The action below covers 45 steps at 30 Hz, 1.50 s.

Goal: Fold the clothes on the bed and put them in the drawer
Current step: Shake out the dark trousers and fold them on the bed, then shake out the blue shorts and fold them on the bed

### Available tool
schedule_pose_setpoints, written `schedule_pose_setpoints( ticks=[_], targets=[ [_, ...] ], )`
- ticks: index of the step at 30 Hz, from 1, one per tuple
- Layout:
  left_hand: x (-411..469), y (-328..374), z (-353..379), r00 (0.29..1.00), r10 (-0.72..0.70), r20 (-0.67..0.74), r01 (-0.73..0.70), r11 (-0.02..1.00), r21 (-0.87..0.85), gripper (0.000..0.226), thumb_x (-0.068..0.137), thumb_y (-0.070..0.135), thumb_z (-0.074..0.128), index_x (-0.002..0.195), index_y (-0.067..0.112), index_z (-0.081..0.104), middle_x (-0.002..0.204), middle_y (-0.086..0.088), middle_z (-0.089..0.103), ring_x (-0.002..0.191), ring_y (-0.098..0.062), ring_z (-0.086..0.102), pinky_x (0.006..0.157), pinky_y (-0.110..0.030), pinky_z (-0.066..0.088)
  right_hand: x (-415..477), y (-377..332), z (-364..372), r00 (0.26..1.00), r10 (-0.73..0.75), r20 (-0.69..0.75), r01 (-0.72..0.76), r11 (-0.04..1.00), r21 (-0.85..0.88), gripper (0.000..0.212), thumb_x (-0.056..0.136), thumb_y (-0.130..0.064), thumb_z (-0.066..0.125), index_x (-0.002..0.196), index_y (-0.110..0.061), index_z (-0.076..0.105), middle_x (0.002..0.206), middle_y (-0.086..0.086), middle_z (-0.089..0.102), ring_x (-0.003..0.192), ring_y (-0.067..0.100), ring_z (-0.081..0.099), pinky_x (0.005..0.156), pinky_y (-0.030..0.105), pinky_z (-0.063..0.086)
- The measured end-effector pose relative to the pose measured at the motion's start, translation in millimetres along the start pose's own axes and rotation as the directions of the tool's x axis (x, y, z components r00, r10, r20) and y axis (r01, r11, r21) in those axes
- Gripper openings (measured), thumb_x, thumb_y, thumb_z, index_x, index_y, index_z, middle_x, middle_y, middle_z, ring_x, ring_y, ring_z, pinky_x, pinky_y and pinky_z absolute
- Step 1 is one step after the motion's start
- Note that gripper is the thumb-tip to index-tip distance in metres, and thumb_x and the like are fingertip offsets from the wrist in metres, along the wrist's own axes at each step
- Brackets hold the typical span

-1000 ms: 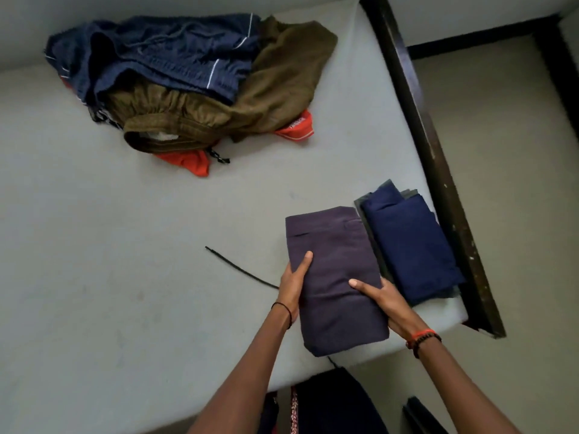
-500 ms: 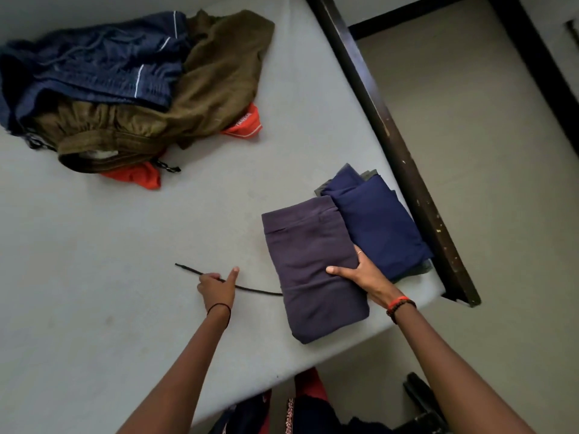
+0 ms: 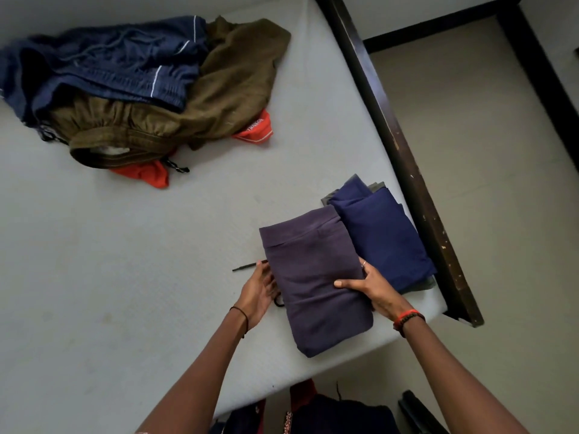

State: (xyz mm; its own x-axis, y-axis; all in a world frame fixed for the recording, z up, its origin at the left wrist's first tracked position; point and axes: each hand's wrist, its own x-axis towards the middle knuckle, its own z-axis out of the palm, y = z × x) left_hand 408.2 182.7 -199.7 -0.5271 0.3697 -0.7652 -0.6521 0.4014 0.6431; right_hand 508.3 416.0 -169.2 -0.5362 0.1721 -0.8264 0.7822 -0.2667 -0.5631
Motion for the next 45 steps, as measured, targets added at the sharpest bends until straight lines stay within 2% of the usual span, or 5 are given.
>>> schedule_pose_setpoints(
  ticks=[12,19,27,33,45],
  targets=[
    [19,76,-57,0.974,-0.198,-0.106,0.208,0.974,0.093,0.017,0.099,0.016,0.042,0.105,0.012,0.057,0.100,-0.006,0.062,0.079,-0.010,0.058,0.063,-0.022,0.037,2,-49,-3,0.962,0.017,-0.273,-0.228,0.606,-0.762,0.035,0.082,-0.030,0.071,0.104,-0.008,0.057,0.113,0.014,0.063,0.106,0.033,0.056,0.087,0.036,0.047],
    [27,164,-160,0.891,0.226,-0.393,-0.069,0.925,0.373,0.025,0.096,0.009,0.041,0.102,0.002,0.065,0.100,-0.016,0.069,0.087,-0.022,0.062,0.077,-0.025,0.046,18,-168,59,0.905,-0.382,-0.190,0.035,0.511,-0.859,0.015,0.090,-0.022,0.050,0.089,-0.010,0.060,0.092,0.012,0.066,0.091,0.034,0.060,0.071,0.036,0.046],
    [57,265,-234,0.623,0.719,-0.310,-0.150,0.498,0.854,0.029,0.094,0.013,0.045,0.119,0.004,0.054,0.118,-0.016,0.054,0.110,-0.032,0.053,0.093,-0.043,0.041,105,-303,196,0.642,-0.749,0.167,0.469,0.211,-0.858,0.018,0.093,-0.006,0.043,0.101,0.003,0.057,0.100,0.026,0.059,0.094,0.042,0.055,0.081,0.044,0.039],
    [80,282,-257,0.608,0.777,-0.160,-0.130,0.296,0.946,0.037,0.090,0.012,0.049,0.127,0.006,0.049,0.128,-0.014,0.050,0.115,-0.032,0.050,0.097,-0.040,0.037,158,-349,271,0.698,-0.653,0.295,0.424,0.044,-0.904,0.061,0.089,-0.030,0.060,0.140,-0.010,0.035,0.131,0.018,0.043,0.120,0.038,0.044,0.099,0.047,0.041],
    [74,269,-267,0.649,0.749,-0.137,0.013,0.168,0.986,0.078,0.085,0.022,0.062,0.150,0.019,0.018,0.154,-0.002,0.025,0.145,-0.016,0.016,0.115,-0.052,-0.003,121,-353,276,0.663,-0.691,0.288,0.456,0.067,-0.887,0.025,0.085,-0.015,0.049,0.107,-0.007,0.056,0.115,0.022,0.049,0.103,0.041,0.052,0.080,0.040,0.041]
  ],
)
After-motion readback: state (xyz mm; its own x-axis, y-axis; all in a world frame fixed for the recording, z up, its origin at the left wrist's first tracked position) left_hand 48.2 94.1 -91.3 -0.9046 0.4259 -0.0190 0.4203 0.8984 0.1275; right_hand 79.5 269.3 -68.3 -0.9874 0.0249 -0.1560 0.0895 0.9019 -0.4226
